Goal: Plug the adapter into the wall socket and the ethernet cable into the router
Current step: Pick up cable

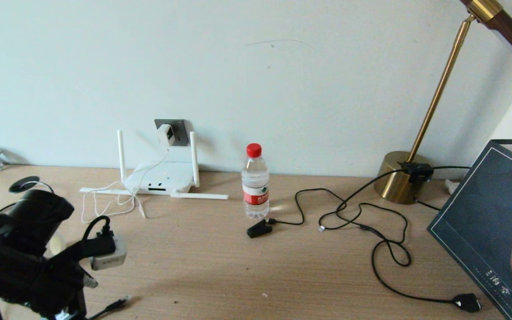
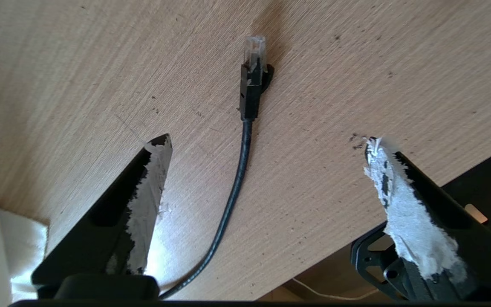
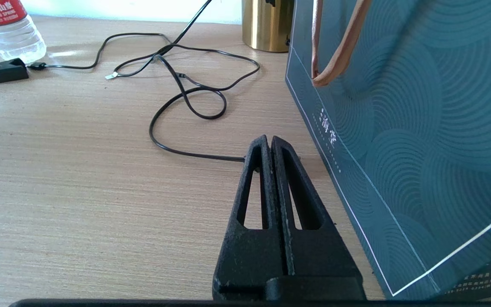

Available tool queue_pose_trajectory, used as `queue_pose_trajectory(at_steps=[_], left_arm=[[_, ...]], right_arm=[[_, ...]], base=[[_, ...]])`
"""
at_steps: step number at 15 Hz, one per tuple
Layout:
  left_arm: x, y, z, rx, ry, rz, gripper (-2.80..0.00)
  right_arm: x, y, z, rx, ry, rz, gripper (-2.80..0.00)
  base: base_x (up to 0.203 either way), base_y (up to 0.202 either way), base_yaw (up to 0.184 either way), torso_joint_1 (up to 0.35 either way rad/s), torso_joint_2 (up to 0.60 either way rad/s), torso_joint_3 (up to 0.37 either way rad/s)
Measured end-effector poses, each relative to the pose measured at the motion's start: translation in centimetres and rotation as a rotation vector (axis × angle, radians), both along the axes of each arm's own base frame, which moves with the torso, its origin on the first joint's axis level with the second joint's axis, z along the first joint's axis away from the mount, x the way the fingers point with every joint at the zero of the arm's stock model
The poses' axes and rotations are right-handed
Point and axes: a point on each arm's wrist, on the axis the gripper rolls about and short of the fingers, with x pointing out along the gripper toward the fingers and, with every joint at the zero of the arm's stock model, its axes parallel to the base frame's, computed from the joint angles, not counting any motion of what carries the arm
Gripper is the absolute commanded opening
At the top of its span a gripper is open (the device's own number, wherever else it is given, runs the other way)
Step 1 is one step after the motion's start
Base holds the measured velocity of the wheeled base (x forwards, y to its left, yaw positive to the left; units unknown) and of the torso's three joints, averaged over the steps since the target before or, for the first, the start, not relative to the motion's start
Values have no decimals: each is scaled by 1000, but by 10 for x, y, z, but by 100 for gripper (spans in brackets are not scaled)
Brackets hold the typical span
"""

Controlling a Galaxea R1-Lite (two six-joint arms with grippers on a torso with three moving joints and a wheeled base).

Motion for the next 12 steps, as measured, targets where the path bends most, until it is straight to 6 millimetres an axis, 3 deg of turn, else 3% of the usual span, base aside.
queue_pose_trajectory(at_steps=[12], left_arm=[[23, 3, -28, 4, 22, 6, 0]], right_arm=[[0, 0, 0, 0, 0, 0, -280]], base=[[0, 0, 0, 0, 0, 0]])
